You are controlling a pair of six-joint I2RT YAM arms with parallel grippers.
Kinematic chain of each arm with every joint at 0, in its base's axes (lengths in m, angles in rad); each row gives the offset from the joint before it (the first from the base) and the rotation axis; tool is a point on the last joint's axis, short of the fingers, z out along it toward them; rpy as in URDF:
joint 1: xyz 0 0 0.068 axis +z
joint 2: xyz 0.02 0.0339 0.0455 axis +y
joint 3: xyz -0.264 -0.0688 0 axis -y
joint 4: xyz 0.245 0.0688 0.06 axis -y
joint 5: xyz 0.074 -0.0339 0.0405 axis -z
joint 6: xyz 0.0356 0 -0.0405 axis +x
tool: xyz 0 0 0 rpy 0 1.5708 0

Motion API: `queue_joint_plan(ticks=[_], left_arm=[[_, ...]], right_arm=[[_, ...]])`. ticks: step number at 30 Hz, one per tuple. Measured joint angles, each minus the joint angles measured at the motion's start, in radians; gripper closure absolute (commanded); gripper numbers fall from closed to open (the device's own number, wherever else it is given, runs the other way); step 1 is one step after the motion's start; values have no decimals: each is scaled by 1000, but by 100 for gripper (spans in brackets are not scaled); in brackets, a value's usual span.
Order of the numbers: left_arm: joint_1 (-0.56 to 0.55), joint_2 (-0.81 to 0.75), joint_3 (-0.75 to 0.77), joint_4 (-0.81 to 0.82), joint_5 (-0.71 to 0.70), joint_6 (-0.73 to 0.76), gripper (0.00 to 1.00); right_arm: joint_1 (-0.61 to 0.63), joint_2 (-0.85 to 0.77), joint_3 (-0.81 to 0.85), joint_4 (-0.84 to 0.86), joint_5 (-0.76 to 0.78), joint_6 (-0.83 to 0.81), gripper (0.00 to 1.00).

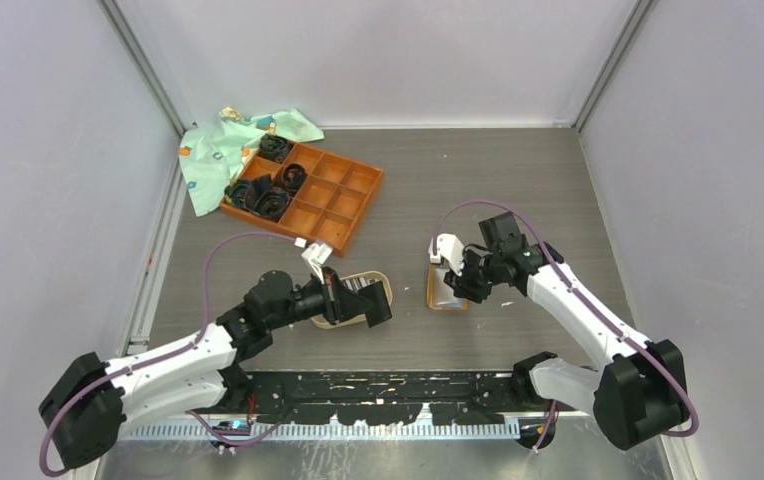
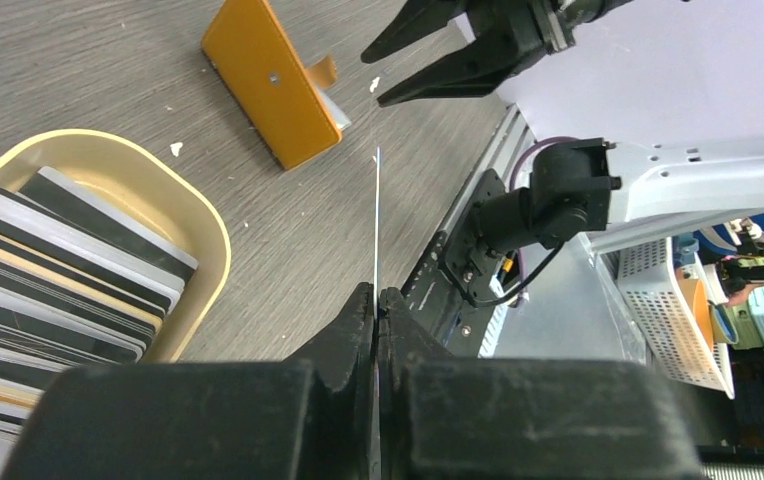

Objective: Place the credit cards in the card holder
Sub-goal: Insert the credit card into the card holder.

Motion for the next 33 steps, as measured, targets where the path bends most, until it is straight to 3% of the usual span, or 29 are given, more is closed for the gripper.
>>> queue_joint_plan(ticks=[5, 12, 33], left_arm=[[-42, 90, 0, 58, -30, 3, 100], [-61, 160, 1, 88, -32, 3, 100], [-61, 131, 1, 127, -47, 4, 100]], right_arm=[[-1, -7, -23, -16, -8, -133, 30], [-1, -10, -94, 29, 20, -228, 14], [113, 57, -148, 300, 254, -169, 20]])
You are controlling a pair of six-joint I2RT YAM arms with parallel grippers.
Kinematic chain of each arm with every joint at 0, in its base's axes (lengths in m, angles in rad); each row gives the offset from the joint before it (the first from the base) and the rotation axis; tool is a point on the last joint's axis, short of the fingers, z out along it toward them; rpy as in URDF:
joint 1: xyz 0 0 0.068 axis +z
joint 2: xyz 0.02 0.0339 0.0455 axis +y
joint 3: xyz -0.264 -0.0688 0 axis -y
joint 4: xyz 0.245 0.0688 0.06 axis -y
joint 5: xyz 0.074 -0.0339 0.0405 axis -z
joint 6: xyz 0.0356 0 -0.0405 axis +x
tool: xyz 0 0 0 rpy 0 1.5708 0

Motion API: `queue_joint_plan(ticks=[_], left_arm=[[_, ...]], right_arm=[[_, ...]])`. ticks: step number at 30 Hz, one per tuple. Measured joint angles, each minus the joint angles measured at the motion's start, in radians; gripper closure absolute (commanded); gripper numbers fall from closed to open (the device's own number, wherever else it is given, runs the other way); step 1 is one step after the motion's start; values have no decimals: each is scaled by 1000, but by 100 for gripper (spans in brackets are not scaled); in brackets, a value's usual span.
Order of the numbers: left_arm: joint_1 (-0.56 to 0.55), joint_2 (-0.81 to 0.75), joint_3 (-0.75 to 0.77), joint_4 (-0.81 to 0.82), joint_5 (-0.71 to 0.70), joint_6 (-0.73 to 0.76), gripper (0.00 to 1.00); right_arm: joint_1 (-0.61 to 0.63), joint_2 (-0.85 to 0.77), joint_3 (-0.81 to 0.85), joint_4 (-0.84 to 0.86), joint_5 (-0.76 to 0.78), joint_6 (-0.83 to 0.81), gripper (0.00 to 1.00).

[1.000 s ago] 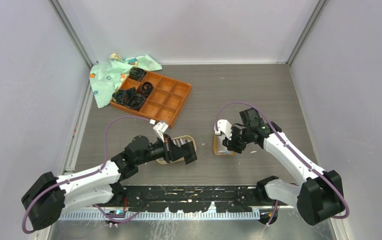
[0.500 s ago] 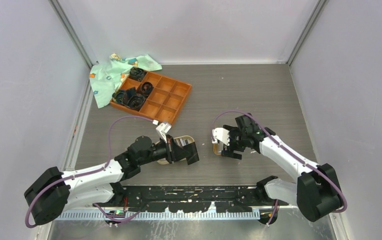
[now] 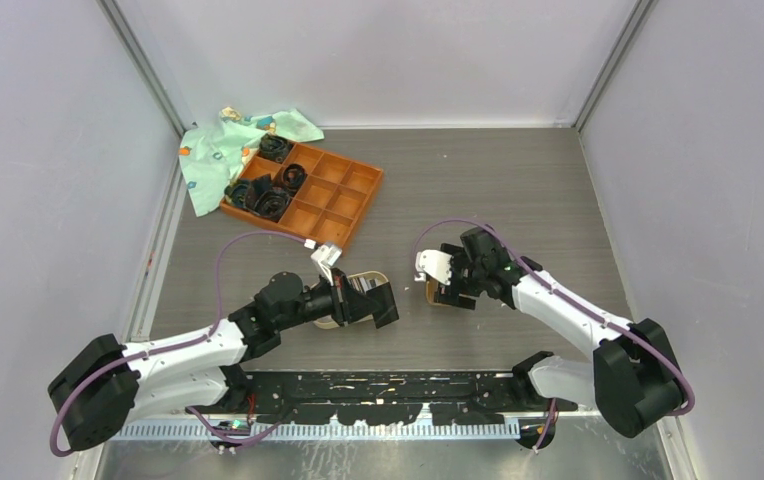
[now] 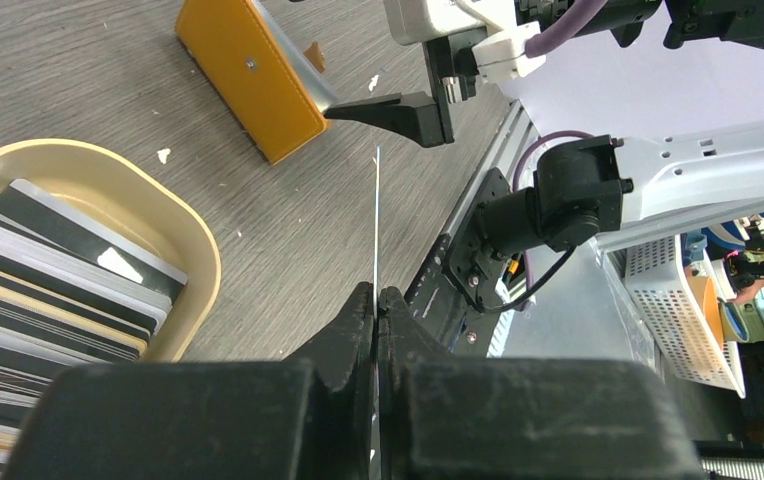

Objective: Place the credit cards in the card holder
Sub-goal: Insert the credit card into the card holder.

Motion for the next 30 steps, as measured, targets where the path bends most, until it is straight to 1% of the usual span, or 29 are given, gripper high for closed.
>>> queue_joint_plan(ticks=[7, 14, 16, 20, 25, 30], left_arm=[[-1, 18, 0, 8, 0, 0, 100], [-1, 34, 0, 9, 0, 0, 100], [-1, 42, 0, 9, 1, 0, 100], [-1, 53, 0, 9, 1, 0, 100], [-1, 55, 1, 10, 1, 0, 100], [-1, 59, 5, 16, 1, 0, 100]], right_arm=[[36, 0, 4, 30, 35, 47, 20], [53, 0, 47, 36, 39, 120, 20], [54, 5, 59, 37, 34, 140, 23], [54, 31, 88, 36, 4, 181, 33], [55, 91, 124, 32, -46, 225, 40], [55, 154, 163, 24, -90, 266, 49]])
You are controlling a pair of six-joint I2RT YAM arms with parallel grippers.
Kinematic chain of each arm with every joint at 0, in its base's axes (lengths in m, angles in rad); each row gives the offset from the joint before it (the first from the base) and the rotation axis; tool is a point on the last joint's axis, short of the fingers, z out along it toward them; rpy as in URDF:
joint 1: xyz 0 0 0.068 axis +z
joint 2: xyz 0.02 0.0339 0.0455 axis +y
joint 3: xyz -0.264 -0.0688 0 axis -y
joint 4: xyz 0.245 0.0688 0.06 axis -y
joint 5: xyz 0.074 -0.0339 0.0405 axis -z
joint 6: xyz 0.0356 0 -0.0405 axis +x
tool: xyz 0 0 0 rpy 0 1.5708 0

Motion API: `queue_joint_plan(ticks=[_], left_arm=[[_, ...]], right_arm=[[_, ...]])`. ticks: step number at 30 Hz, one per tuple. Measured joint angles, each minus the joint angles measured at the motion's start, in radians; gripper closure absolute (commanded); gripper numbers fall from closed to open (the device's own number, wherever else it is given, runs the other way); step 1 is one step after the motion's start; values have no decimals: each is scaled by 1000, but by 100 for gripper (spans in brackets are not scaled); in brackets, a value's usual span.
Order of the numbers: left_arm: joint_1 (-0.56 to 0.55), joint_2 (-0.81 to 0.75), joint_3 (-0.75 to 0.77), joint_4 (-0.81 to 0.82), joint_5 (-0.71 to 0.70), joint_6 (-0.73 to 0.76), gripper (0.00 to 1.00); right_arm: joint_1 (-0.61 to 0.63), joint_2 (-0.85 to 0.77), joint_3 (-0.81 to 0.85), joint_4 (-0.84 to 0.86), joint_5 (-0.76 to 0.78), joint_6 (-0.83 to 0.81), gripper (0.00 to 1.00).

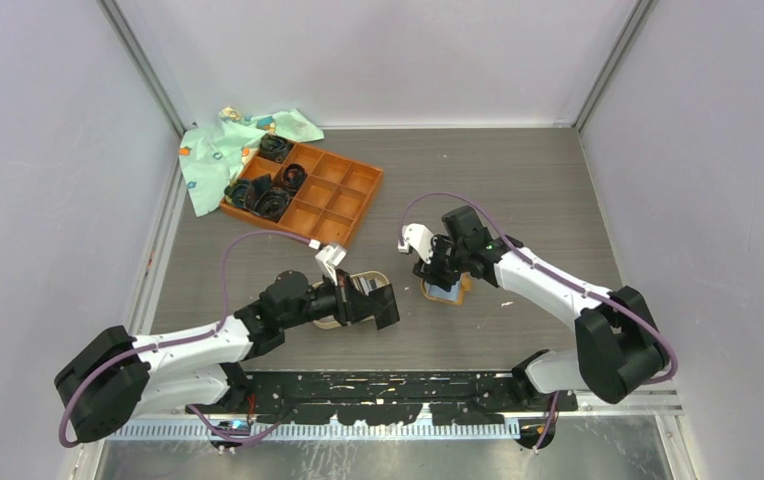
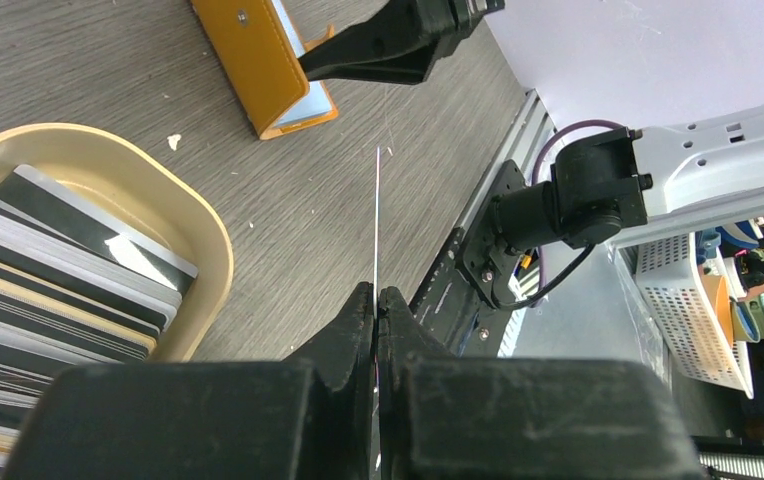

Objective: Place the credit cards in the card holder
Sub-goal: Insert the credit card into the card holder.

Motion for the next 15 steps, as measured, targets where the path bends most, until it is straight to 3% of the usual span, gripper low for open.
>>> queue_joint_plan(ticks=[15], left_arm=[[0, 130, 109, 0, 19, 26, 100]], right_arm=[[-11, 230, 207, -80, -90, 124, 68]])
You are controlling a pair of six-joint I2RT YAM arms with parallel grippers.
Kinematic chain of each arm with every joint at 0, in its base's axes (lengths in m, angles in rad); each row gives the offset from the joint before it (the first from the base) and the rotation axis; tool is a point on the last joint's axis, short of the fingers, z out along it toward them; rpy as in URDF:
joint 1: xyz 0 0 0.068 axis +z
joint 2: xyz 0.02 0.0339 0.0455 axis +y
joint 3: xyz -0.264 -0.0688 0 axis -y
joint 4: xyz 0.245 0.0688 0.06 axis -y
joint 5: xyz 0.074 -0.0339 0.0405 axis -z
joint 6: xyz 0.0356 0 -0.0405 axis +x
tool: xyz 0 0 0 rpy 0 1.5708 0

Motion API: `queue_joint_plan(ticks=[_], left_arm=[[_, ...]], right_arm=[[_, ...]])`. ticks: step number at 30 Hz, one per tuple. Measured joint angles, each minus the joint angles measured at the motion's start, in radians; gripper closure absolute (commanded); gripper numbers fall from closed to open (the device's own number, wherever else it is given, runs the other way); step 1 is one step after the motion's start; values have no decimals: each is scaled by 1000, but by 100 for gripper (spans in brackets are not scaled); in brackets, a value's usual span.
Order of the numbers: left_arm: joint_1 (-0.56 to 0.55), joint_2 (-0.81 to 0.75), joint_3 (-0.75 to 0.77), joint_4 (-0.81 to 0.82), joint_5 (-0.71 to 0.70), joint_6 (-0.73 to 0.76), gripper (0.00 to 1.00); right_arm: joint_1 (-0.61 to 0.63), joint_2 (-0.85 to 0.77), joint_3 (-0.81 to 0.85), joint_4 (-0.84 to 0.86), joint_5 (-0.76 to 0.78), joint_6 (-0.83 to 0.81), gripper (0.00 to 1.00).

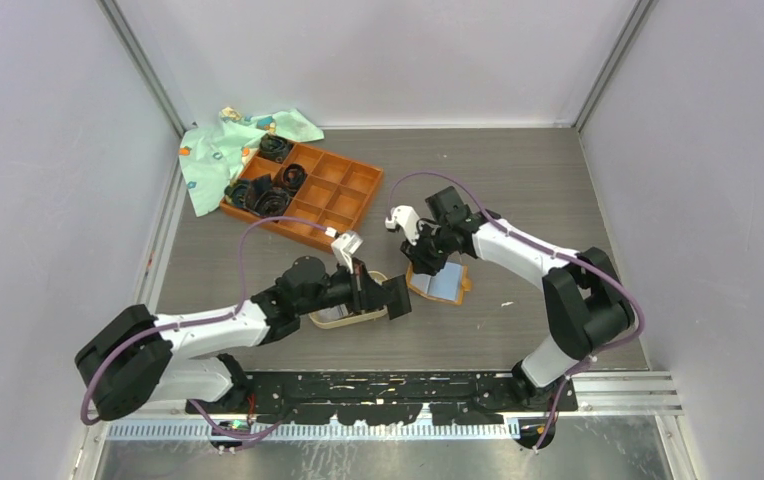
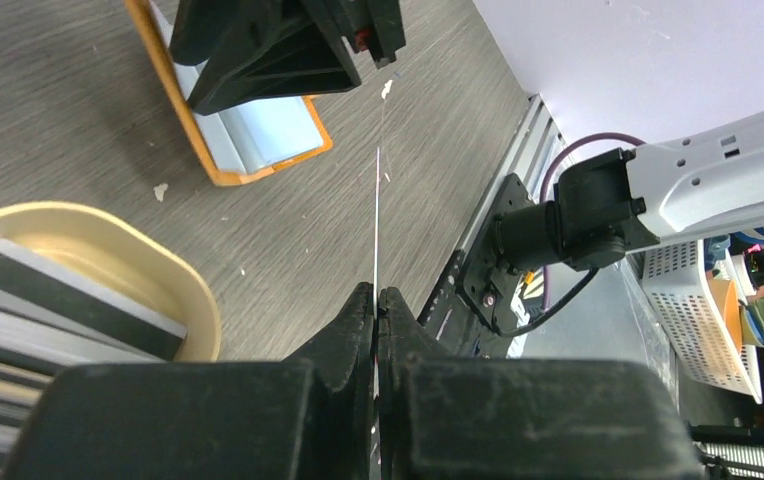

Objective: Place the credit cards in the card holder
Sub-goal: Insert the credit card into the card holder.

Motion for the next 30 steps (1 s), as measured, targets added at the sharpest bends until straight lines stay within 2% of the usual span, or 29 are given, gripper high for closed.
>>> queue_joint_plan(ticks=[15, 23, 30], left_arm=[[0, 410, 238, 79, -32, -114, 100], [0, 443, 358, -50, -140, -96, 100], [0, 475, 399, -146, -196, -52, 100]], right_arm=[[-126, 143, 130, -109, -128, 137, 75], [-163, 155, 148, -123, -134, 194, 73], [-195, 155, 155, -120, -123, 227, 65]])
